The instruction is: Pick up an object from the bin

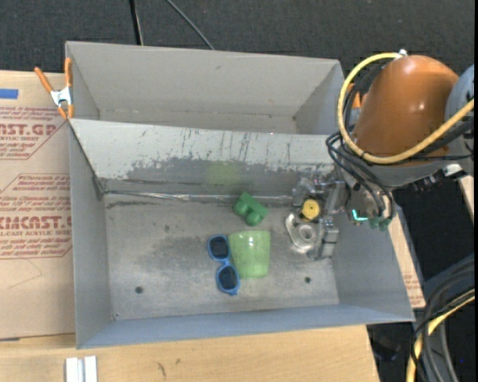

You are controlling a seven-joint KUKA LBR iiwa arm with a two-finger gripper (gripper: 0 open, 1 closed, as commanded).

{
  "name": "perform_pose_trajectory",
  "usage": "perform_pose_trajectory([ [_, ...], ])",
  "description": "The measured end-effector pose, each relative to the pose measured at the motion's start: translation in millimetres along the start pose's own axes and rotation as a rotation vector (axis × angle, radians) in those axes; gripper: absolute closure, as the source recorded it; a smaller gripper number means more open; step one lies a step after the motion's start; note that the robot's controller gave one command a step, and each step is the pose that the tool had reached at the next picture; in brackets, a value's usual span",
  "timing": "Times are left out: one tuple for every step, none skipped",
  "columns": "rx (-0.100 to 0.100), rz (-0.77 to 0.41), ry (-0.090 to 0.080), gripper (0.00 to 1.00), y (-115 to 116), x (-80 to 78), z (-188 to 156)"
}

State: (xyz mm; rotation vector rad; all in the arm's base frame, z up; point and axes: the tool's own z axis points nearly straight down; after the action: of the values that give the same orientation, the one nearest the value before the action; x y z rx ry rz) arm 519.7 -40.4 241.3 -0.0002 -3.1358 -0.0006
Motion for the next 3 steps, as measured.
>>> perform_pose_trajectory([
  [-0.002, -0.072, 0.002, 0.0, 51.0, 18.2, 93.3],
  [-0.002, -0.457, -0.053, 0.0, 71.3, -6.3, 158.4],
  [-0.001, -0.456, -0.051, 1.0, 70.9, -6.3, 157.1],
])
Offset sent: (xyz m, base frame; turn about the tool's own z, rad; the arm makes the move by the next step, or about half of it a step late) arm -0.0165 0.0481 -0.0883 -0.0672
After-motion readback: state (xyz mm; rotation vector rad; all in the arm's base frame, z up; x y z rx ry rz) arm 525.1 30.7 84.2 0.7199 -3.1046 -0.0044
